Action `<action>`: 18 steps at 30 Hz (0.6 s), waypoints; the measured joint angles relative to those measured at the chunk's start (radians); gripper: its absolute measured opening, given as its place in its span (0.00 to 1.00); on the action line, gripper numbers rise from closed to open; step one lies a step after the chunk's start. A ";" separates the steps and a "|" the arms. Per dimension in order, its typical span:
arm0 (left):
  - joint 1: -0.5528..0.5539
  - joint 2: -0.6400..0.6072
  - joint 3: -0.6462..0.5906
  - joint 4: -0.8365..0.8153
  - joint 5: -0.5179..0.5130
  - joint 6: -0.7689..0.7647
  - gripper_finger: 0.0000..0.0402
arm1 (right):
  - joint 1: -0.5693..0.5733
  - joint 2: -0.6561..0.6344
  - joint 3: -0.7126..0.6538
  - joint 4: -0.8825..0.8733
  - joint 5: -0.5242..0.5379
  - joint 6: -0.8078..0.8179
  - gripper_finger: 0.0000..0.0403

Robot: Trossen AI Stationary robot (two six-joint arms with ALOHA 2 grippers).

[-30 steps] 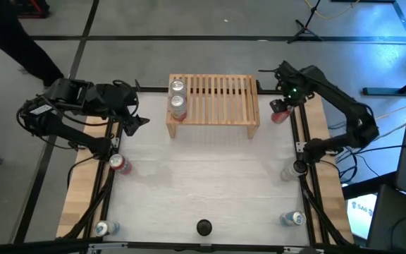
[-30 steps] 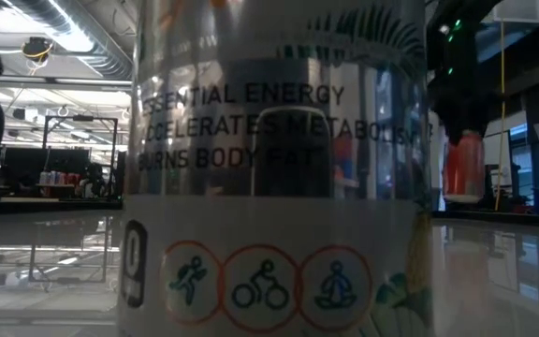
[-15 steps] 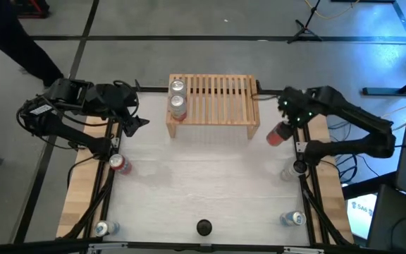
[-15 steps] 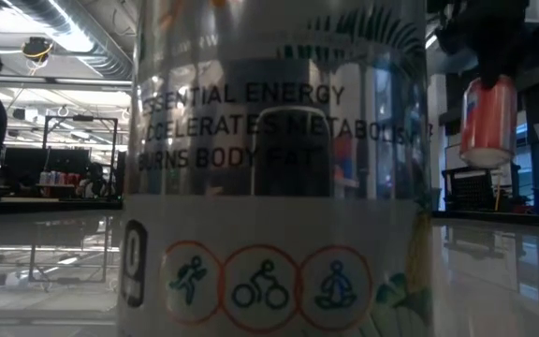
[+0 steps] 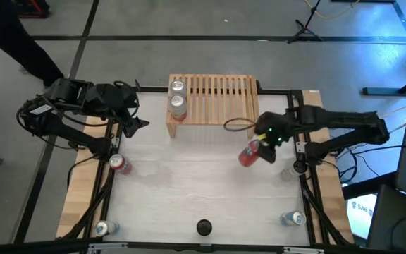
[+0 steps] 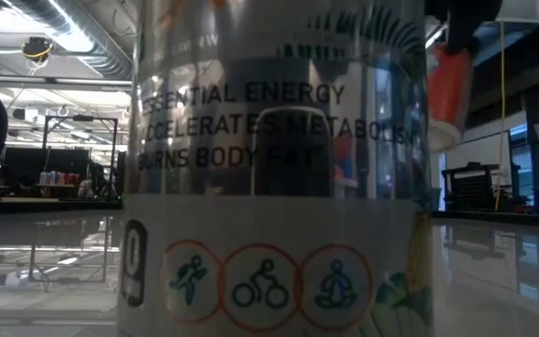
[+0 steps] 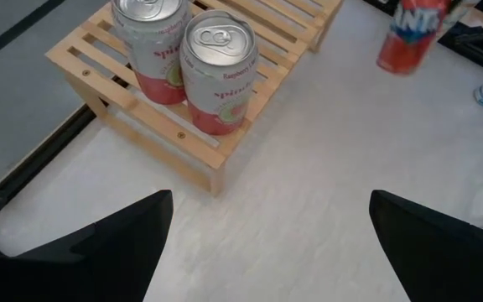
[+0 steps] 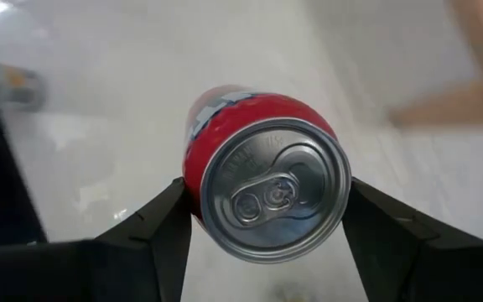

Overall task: Place canned beverage on shelf
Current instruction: Put the top orange soda can on the shelf

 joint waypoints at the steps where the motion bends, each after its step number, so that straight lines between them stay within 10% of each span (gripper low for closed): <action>1: 0.000 0.000 0.000 0.000 0.000 0.000 0.98 | 0.019 0.012 0.000 0.037 0.000 -0.012 0.60; 18: 0.000 0.000 0.000 0.000 0.000 0.052 0.98 | 0.140 0.310 0.067 0.244 0.102 -0.526 0.59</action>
